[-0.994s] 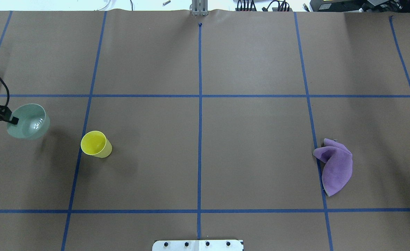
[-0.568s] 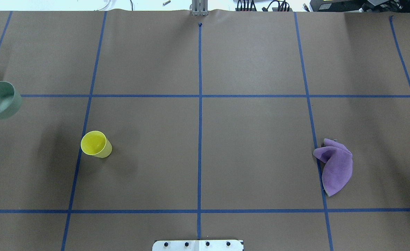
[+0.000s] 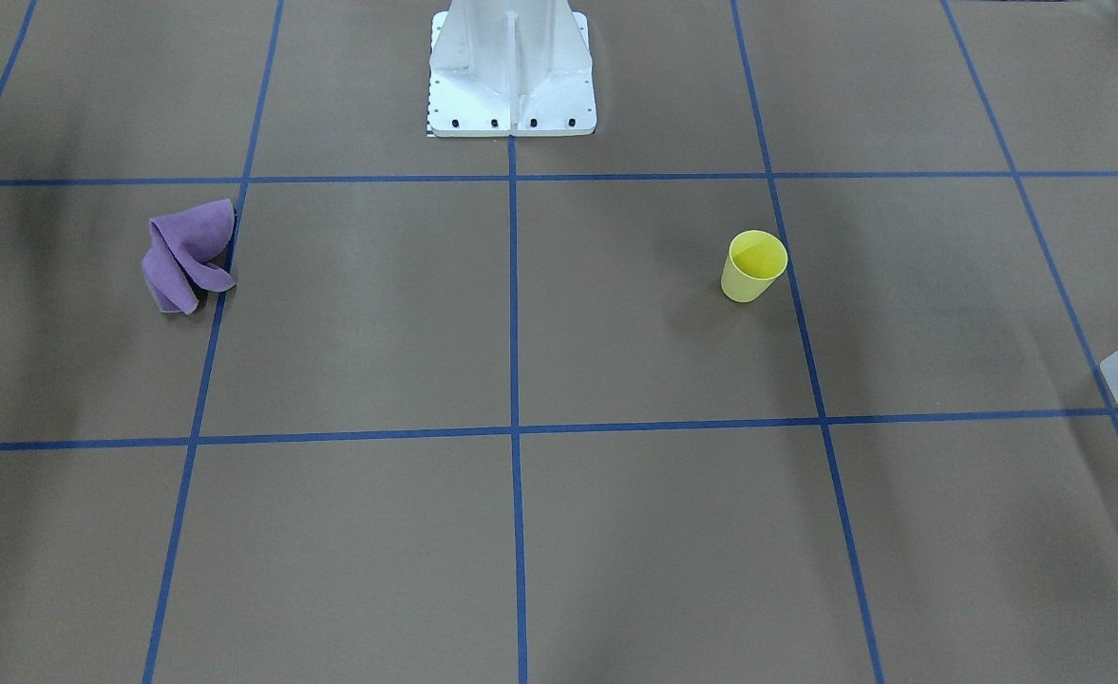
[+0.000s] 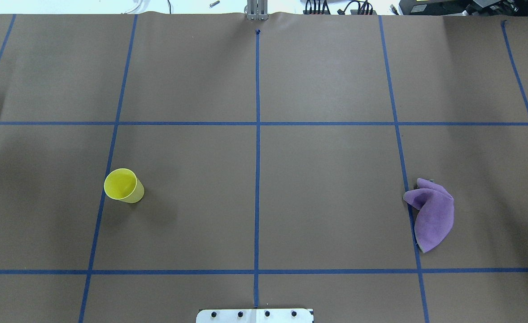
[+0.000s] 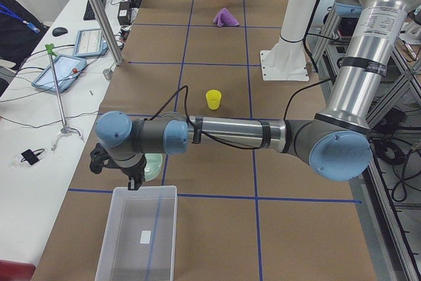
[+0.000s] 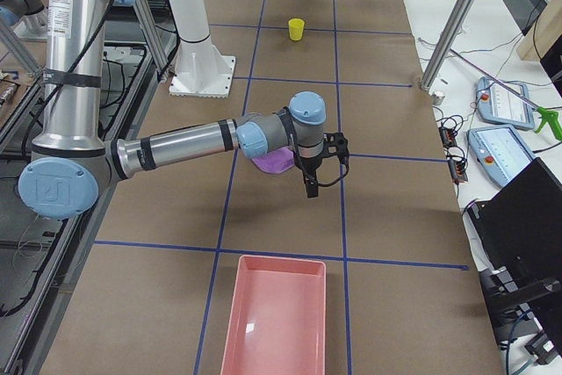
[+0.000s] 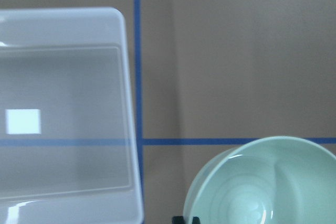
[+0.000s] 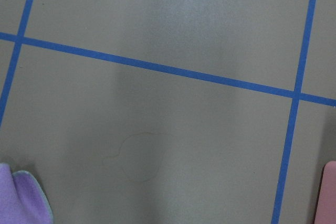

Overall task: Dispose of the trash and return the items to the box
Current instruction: 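Lift the bowl with the left gripper and carry it into the clear bin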

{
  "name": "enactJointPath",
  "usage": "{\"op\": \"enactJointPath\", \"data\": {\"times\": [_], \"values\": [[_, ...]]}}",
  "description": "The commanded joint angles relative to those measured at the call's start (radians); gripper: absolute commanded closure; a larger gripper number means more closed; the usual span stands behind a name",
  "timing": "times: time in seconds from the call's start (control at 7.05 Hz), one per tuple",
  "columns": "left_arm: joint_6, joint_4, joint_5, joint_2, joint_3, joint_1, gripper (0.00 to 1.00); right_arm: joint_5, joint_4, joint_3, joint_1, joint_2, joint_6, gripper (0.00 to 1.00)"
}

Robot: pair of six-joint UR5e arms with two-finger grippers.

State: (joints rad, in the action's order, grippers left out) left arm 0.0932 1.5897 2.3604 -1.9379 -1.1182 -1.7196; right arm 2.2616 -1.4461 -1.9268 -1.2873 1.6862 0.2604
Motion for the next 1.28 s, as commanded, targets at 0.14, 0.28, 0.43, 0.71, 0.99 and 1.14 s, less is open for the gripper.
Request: {"op": "enactJointPath", "data": {"times": [0.14,0.28,0.43,0.71,0.99,1.14], "values": [[0.0,0.404,-0.117,-0.053,0.464,-0.023,1.0,-0.001,0.0,0.002,0.002,-0.003,-0.001,0.0],[-0.048,0.499,-0.133,-0.053,0.521,-0.011,1.0,-0.002,0.0,0.002,0.002,-0.003,-0.001,0.0],[-0.147,0.63,-0.171,-0.047,0.579,0.053,1.0,-0.002,0.0,0.002,0.002,-0.003,-0.001,0.0],[-0.275,0.788,-0.231,-0.05,0.669,0.138,1.0,-0.001,0.0,0.002,0.002,-0.003,-0.001,0.0],[-0.276,0.79,-0.23,-0.041,0.675,0.149,0.88,-0.002,0.001,0.002,0.002,-0.003,-0.001,0.0],[-0.267,0.808,-0.23,-0.038,0.672,0.164,0.2,-0.004,0.001,0.002,0.002,-0.005,-0.001,0.0]]}}
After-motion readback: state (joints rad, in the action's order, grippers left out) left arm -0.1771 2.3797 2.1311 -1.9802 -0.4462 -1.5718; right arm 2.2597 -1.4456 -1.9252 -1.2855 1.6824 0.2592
